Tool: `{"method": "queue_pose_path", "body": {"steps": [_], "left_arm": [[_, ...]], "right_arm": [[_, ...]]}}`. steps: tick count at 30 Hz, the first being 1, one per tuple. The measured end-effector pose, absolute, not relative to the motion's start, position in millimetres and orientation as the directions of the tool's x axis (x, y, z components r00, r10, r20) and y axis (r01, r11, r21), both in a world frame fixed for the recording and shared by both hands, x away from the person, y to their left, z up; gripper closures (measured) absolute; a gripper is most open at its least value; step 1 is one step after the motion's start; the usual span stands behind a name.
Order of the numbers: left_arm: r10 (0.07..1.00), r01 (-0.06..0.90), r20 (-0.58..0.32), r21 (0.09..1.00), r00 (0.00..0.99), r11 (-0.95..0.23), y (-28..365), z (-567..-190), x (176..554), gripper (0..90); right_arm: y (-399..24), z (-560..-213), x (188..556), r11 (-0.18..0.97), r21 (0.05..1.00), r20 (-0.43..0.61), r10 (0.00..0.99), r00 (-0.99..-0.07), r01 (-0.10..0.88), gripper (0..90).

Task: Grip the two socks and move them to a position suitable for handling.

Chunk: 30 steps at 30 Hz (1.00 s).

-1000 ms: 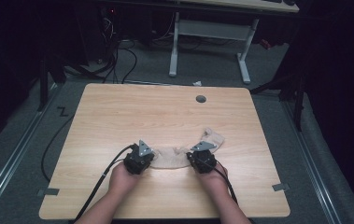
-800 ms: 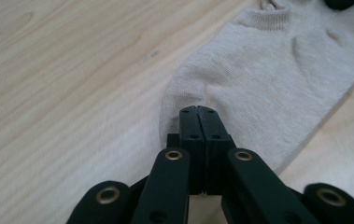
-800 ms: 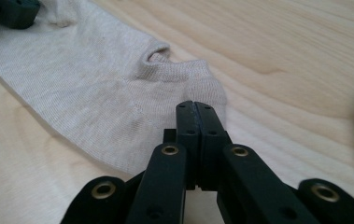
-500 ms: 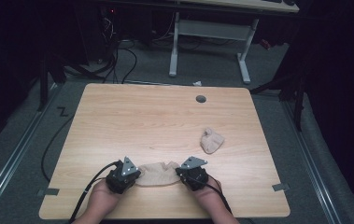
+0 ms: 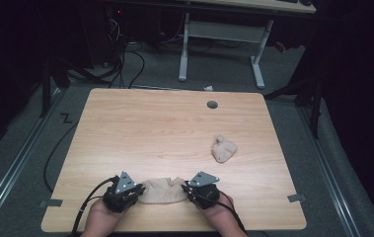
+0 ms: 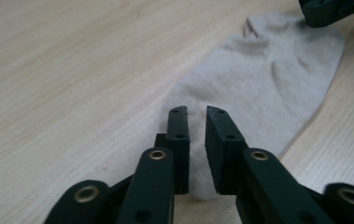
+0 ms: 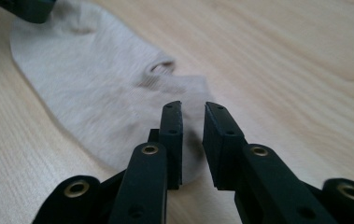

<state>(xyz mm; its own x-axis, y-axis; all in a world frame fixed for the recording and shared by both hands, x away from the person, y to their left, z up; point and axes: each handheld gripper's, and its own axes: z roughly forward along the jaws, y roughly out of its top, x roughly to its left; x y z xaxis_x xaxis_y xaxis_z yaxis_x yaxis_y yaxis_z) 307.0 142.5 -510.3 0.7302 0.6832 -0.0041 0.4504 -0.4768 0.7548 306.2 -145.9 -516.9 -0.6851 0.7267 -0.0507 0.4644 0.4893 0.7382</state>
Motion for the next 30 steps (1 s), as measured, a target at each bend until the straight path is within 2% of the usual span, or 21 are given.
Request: {"method": "queue_pose_path", "body": {"steps": [7, 12, 16, 17, 20, 25, 30], "left_arm": [[0.748, 0.46, 0.003, 0.787, 0.664, -0.412, 163.7, -506.1, 314.1, 68.8], [0.792, 0.484, -0.004, 0.793, 0.61, -0.369, 178.3, -509.4, 323.8, 59.6], [0.807, 0.498, -0.013, 0.792, 0.591, -0.352, 184.2, -510.9, 327.1, 58.6], [0.809, 0.496, -0.018, 0.798, 0.588, -0.342, 187.4, -509.6, 327.8, 58.5], [0.812, 0.493, -0.022, 0.804, 0.583, -0.332, 190.3, -508.0, 328.6, 58.4], [0.813, 0.494, -0.028, 0.806, 0.582, -0.325, 192.4, -507.4, 329.2, 58.5], [0.814, 0.491, -0.031, 0.811, 0.58, -0.319, 194.2, -506.1, 328.6, 58.6]], "right_arm": [[-162.2, -511.2, 310.0, 0.437, 0.765, -0.043, 0.768, -0.639, 0.474, 74.6], [-181.0, -511.1, 318.4, 0.402, 0.78, -0.056, 0.808, -0.586, 0.48, 68.8], [-198.2, -507.9, 325.4, 0.364, 0.795, -0.059, 0.843, -0.535, 0.486, 66.8], [-211.2, -504.7, 331.2, 0.327, 0.806, -0.054, 0.87, -0.49, 0.493, 66.7], [-229.6, -502.0, 345.3, 0.294, 0.808, -0.057, 0.901, -0.429, 0.51, 71.0], [-254.5, -497.3, 376.4, 0.249, 0.797, -0.062, 0.94, -0.336, 0.55, 88.1], [-264.9, -504.0, 413.4, 0.266, 0.743, -0.095, 0.95, -0.297, 0.614, 89.9]]}}
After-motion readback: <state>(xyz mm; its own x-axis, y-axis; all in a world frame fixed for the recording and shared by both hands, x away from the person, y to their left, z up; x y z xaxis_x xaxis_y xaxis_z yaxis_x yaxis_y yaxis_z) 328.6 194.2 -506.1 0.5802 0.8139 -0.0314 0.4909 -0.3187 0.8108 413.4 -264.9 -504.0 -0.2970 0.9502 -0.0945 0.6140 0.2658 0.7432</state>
